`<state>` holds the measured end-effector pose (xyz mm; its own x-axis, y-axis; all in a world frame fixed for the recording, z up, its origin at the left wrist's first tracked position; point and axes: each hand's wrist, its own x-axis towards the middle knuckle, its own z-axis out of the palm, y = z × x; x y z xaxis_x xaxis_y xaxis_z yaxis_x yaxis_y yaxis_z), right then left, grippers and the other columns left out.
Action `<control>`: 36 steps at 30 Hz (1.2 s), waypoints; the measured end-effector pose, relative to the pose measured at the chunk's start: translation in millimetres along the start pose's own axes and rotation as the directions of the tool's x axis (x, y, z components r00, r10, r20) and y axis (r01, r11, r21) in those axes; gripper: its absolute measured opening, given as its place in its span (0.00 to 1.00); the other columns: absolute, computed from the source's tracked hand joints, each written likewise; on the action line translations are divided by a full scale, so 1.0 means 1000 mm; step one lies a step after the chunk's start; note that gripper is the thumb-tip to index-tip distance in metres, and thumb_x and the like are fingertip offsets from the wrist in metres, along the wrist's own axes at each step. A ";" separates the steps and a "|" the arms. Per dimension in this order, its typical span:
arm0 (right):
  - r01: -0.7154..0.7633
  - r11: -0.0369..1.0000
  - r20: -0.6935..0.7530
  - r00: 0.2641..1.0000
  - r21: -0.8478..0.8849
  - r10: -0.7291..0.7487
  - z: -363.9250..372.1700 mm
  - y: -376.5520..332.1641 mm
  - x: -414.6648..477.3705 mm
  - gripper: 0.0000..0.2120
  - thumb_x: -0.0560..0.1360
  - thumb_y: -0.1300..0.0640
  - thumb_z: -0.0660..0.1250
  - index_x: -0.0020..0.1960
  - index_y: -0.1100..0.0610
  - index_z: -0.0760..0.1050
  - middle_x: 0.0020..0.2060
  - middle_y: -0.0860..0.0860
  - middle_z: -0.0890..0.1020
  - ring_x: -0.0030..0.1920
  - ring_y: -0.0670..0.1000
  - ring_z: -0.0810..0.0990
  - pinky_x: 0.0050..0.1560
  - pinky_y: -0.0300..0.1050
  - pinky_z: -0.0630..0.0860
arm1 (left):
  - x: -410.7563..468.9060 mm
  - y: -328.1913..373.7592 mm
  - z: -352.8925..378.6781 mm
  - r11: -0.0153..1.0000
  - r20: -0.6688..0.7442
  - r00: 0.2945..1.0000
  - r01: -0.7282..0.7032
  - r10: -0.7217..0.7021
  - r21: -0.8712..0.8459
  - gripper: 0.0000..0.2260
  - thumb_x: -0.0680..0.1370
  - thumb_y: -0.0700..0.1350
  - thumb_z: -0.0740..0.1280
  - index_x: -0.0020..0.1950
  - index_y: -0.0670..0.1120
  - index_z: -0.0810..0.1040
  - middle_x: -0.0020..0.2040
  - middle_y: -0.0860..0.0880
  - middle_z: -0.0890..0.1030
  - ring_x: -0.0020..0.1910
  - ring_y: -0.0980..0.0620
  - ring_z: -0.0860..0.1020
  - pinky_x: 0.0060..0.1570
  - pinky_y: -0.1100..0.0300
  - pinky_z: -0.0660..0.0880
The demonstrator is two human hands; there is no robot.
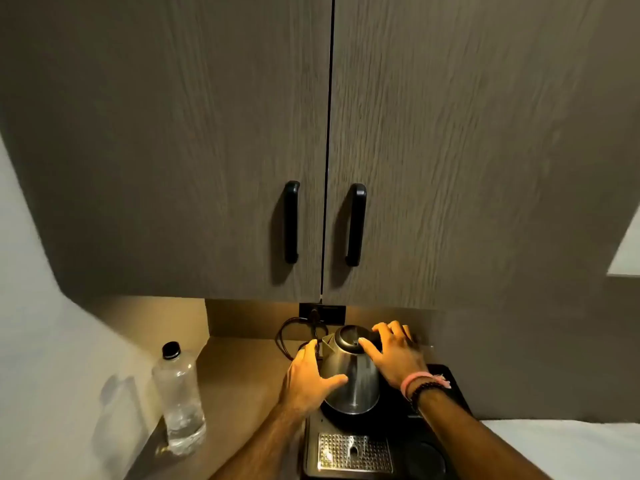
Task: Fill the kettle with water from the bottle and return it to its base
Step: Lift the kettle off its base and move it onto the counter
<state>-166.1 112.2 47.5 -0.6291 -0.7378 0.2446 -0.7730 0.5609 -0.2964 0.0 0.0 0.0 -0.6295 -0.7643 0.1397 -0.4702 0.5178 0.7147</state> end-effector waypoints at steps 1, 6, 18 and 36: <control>-0.063 0.996 0.054 0.997 0.067 0.059 0.004 0.002 0.011 0.28 0.74 0.30 0.57 0.64 0.49 0.72 0.59 0.52 0.76 0.61 0.54 0.72 0.61 0.51 0.72 | 0.008 0.001 0.007 0.997 0.033 0.998 0.049 -0.047 -0.066 0.53 0.63 0.64 0.77 0.79 0.47 0.54 0.76 0.46 0.64 0.73 0.47 0.64 0.68 0.52 0.66; -0.272 0.959 0.316 0.919 0.082 0.233 0.022 -0.003 0.050 0.44 0.66 0.22 0.59 0.68 0.54 0.71 0.68 0.58 0.74 0.70 0.61 0.68 0.69 0.61 0.65 | 0.033 0.004 0.034 0.955 0.165 0.970 0.212 -0.179 -0.208 0.68 0.52 0.67 0.80 0.80 0.46 0.45 0.79 0.45 0.57 0.76 0.44 0.57 0.72 0.46 0.62; -0.202 0.951 0.205 0.966 0.233 0.155 0.044 0.012 0.065 0.22 0.69 0.32 0.64 0.32 0.51 0.71 0.35 0.46 0.77 0.39 0.48 0.75 0.41 0.45 0.69 | 0.048 -0.002 0.075 0.871 0.144 0.948 0.318 -0.284 -0.374 0.60 0.47 0.60 0.82 0.71 0.56 0.51 0.63 0.50 0.72 0.59 0.50 0.71 0.55 0.56 0.73; -0.143 0.960 0.294 0.953 0.242 0.067 0.034 0.037 0.073 0.16 0.82 0.56 0.57 0.68 0.56 0.73 0.59 0.61 0.81 0.60 0.62 0.78 0.53 0.51 0.70 | 0.041 0.002 0.067 0.883 0.106 0.950 0.313 -0.294 -0.351 0.60 0.46 0.64 0.81 0.71 0.54 0.54 0.65 0.49 0.71 0.63 0.47 0.71 0.59 0.50 0.74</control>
<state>-237.5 66.6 23.2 -0.6278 -0.7761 -0.0586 -0.6324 0.5525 -0.5429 -68.4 -4.7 -38.3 -0.5252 -0.8376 -0.1504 -0.3946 0.0832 0.9151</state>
